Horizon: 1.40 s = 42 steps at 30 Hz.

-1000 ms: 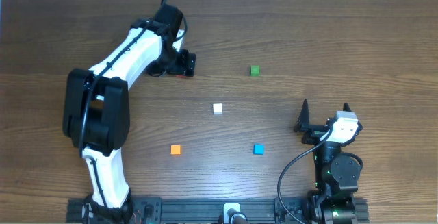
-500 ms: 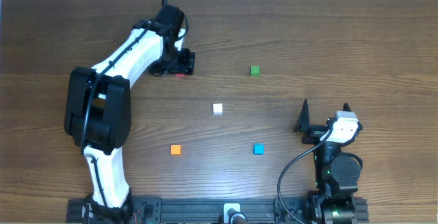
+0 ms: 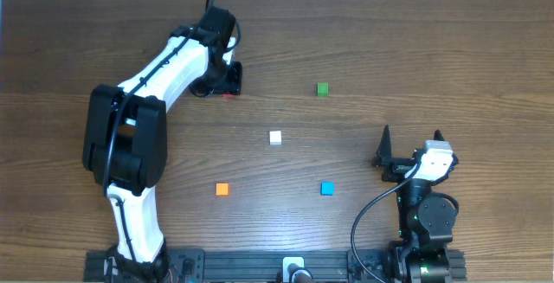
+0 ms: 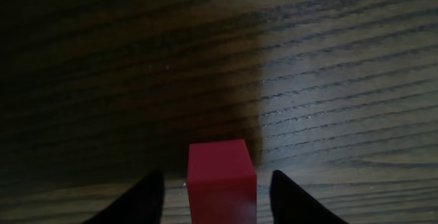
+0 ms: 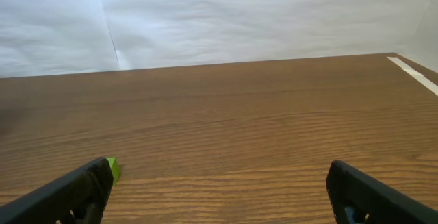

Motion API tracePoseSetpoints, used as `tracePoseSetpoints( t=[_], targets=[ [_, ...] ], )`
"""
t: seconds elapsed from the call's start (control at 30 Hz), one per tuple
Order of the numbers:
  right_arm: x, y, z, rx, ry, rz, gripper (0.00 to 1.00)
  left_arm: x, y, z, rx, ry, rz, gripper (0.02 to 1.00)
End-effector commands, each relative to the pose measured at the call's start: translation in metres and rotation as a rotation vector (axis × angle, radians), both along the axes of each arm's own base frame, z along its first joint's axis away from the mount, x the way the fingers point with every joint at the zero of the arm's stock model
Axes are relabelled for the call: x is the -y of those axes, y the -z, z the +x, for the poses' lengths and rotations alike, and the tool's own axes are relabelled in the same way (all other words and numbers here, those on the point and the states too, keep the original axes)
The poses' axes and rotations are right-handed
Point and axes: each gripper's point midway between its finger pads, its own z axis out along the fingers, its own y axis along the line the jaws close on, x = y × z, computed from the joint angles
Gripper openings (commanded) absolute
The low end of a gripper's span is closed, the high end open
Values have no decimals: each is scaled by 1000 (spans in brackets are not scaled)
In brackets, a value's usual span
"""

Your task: Stack Cubes

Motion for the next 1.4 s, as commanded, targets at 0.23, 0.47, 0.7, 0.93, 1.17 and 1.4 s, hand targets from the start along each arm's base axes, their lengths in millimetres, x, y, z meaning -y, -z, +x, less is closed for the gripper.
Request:
tracePoseSetpoints(
  t=[0.23,0.47,0.7,0.93,1.17,1.4],
  targets=[
    [0,3,0,-3,-3,-1,993,0,3,3,-5,-18,7,336],
    [0,3,0,-3,-3,-1,993,2,2,-2,-32,-42,-12,222],
    [0,3,0,-3,-3,-1,991,13,-29,-8,-64,-58,-6,119],
    [0,3,0,-3,-3,-1,993,46,-88,-35,-47,-188,-44,104],
    [0,3,0,-3,-3,-1,993,104,-130,-109,-67,-195,-45,93],
    [0,3,0,-3,-3,-1,991,134,-124,-146,-49,-193,16,84]
  ],
)
